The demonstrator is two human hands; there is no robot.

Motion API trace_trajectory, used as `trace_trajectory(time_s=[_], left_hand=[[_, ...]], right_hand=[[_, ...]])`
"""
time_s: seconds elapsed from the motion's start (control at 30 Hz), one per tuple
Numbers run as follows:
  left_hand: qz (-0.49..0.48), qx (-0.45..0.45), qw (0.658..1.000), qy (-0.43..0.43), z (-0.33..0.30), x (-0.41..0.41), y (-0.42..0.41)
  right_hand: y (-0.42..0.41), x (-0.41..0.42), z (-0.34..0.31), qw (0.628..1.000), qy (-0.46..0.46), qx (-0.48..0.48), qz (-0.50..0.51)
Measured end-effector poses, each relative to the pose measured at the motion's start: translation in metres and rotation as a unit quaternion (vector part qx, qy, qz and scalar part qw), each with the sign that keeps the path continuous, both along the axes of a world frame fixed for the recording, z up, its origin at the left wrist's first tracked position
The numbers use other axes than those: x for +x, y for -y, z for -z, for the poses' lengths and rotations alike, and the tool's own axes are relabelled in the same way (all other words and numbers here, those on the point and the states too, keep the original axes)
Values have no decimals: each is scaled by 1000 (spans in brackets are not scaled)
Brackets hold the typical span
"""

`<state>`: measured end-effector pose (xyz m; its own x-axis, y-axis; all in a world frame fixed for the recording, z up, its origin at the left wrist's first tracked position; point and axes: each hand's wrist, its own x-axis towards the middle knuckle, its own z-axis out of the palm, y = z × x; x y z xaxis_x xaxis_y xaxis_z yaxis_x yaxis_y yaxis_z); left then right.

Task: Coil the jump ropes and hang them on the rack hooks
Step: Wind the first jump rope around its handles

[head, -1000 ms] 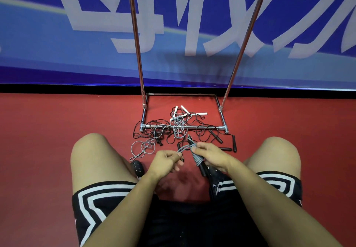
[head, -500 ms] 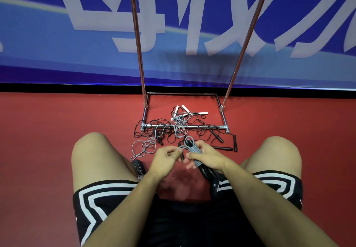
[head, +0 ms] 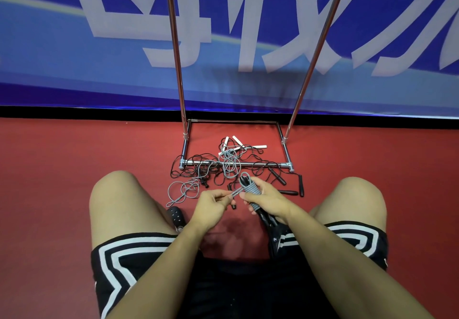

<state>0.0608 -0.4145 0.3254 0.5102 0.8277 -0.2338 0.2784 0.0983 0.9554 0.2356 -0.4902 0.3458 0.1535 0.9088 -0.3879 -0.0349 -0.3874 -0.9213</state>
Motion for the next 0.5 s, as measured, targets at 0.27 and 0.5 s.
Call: trace_trajectory(time_s=[0.27,0.5], left_hand=[[1,32,999,-16,2,0,-3],[19,36,999,-17,2,-3,-3]], right_hand=[[-8,0,4,991,-112,-51,47],[-6,0,8,996,-85,-35,5]])
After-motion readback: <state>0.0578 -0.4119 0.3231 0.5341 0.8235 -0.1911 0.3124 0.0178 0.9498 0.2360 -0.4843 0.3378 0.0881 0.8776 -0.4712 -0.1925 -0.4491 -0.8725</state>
